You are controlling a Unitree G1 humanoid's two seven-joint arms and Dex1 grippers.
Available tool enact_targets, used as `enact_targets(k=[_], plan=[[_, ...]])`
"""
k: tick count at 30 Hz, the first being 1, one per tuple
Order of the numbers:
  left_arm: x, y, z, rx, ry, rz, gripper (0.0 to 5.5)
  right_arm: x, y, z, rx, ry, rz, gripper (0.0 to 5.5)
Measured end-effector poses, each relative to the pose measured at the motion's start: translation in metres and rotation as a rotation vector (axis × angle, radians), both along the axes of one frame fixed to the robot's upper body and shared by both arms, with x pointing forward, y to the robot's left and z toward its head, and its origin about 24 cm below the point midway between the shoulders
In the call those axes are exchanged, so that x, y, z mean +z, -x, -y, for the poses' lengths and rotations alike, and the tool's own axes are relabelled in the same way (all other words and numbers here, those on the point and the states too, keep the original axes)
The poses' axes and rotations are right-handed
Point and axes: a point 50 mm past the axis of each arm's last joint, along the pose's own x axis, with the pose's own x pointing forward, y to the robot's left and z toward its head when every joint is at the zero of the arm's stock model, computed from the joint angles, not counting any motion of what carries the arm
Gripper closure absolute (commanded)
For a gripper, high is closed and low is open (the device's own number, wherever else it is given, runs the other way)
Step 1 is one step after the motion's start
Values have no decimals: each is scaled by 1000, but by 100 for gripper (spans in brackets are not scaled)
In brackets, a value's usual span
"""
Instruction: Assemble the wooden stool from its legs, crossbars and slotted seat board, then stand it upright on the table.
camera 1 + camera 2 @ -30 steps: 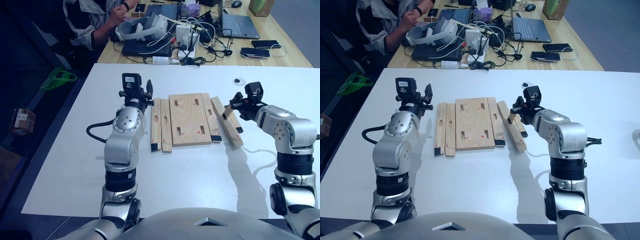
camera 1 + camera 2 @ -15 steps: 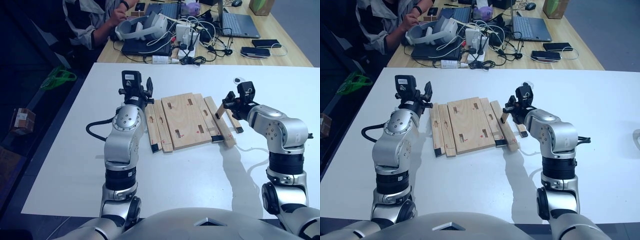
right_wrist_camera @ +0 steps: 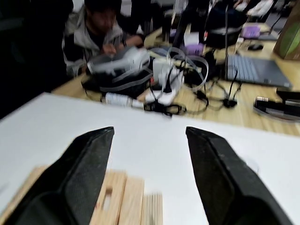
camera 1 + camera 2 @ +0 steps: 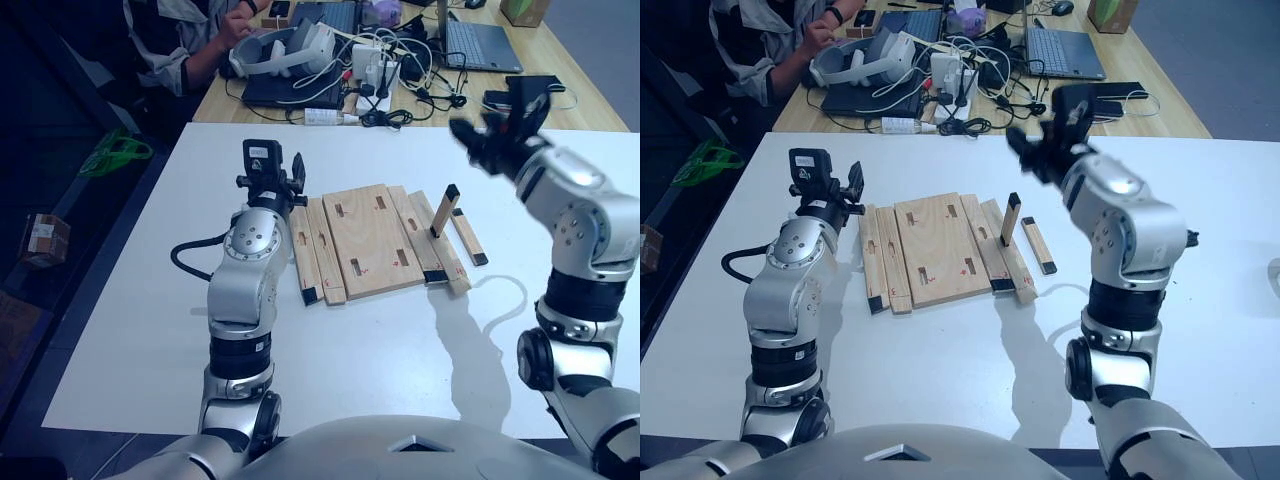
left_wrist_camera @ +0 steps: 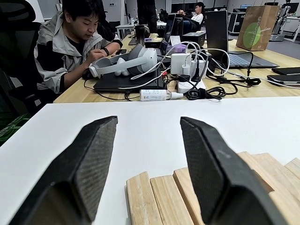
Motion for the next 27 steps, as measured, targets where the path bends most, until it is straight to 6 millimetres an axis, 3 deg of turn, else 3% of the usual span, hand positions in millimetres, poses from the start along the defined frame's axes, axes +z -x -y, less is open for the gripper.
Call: enact_targets(k=[2,4,8,11,13,17,20,22,24,25,27], plan=[[0,0,-1,1,-4,0,304,24,0,-3,6,-39,159,268],[2,-1,0,-3,-7,5,304,20,0,-3,-1,-67,210,268],[11,-4,-1,-34,-30,32,304,-42,11,-1,-11,-131,128,268],[16,-7,-1,-47,-39,44,304,-109,15,-5,-13,-76,-102,268],[17,-8,0,-57,-41,46,304,-132,17,-2,-32,-49,-192,268],[16,-8,0,-58,-42,43,304,-120,10,0,-38,-72,-133,268],[17,-8,-1,-58,-42,45,304,-75,10,-4,33,-163,29,268],[17,-8,-1,-58,-42,45,304,-31,10,-9,103,-234,180,268],[18,-8,0,-57,-44,48,304,-3,-1,-9,97,-275,280,268],[19,-8,0,-55,-48,50,304,1,-8,-8,79,-283,304,268],[20,-10,0,-59,-54,55,304,-14,-20,-6,38,-284,273,268]])
